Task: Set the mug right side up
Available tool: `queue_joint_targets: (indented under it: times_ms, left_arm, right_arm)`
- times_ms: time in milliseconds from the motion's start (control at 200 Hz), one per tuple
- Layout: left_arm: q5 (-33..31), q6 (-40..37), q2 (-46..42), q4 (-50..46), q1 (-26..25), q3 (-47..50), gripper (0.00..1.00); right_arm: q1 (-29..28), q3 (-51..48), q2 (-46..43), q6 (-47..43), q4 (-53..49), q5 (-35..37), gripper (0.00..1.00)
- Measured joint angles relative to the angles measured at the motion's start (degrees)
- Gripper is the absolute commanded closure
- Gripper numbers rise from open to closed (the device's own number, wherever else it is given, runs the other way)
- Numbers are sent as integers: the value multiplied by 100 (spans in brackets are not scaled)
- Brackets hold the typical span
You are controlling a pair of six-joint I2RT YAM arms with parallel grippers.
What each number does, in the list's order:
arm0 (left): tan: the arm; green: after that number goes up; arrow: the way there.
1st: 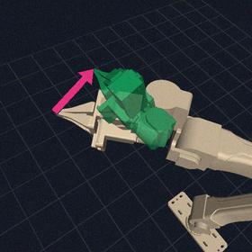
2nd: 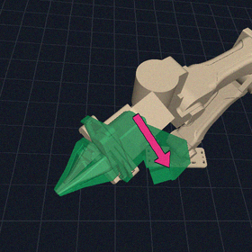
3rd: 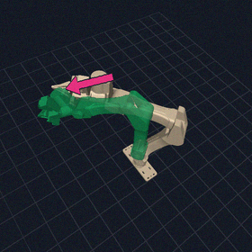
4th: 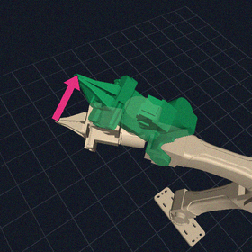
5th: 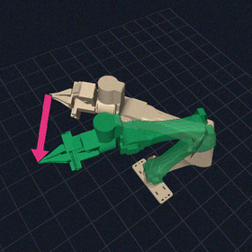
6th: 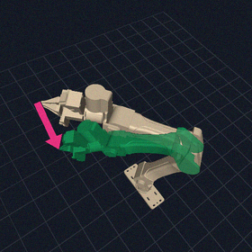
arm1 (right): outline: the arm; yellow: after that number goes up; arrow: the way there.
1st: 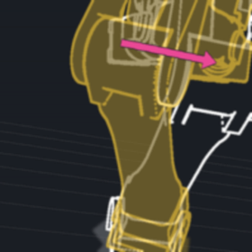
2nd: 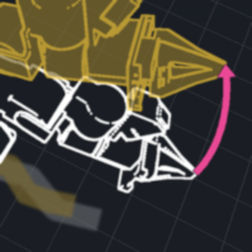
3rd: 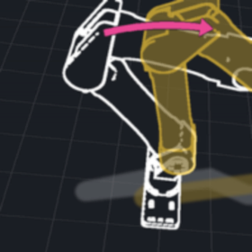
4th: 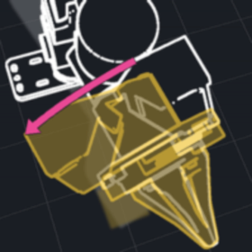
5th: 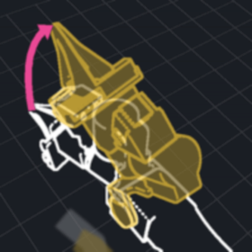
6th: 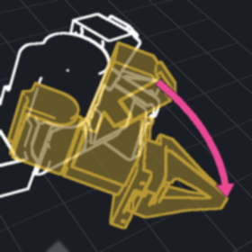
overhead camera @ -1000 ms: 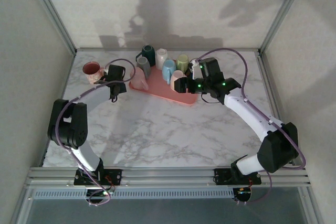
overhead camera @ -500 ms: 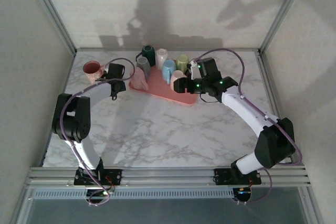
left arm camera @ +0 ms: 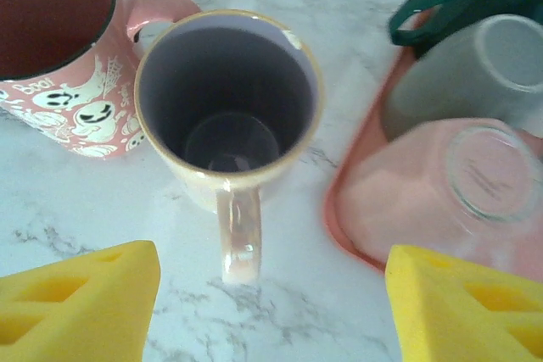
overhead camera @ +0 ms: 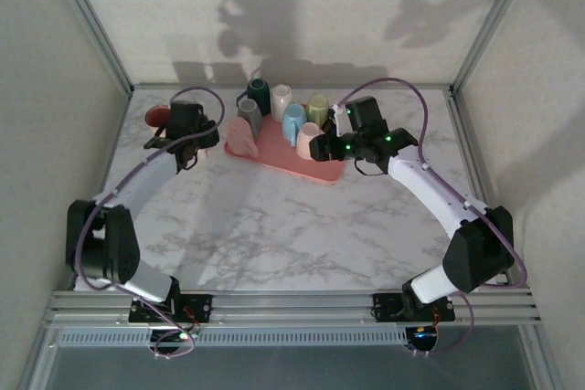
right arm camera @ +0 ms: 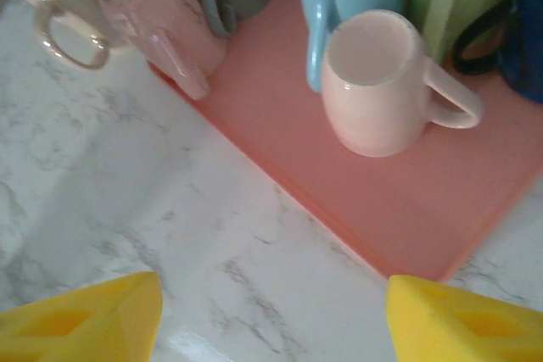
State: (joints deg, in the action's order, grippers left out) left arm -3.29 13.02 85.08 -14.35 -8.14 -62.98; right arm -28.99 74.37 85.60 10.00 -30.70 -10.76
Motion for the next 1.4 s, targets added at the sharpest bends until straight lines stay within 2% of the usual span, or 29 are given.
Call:
queue_joint_targets:
  times_ms: [120,300,506,686,951,1107,1402]
  left_arm:
    - [605,-157,-645,-256,0,133,30]
    - [2076,-448,-1462,-380,0,382,30]
    - [3084,-490,-1818,-291,0,804,31]
    - [3416,-496,-1818,-199,0,1071,31]
    - [3901,-511,-1818,28,0,1248,32]
    - [4133,-511,-1818,105,0,1298,32]
    - [4236,-461,-1818,175,0,1340,32]
  right_arm:
    - [22,17,2,-551,-256,216,34]
    - [42,247,267,-1635,-455,313,38]
    - [195,358,841,-3167,-341,326,41]
    - [590,341,1276,-4391,-35,-68,40]
    - [1266,485,2055,-6168,131,-1370,38]
    - [1375,951,2549,-6782,138,-1698,38]
    - [1414,1473,2935,-7475,181,-2103,40]
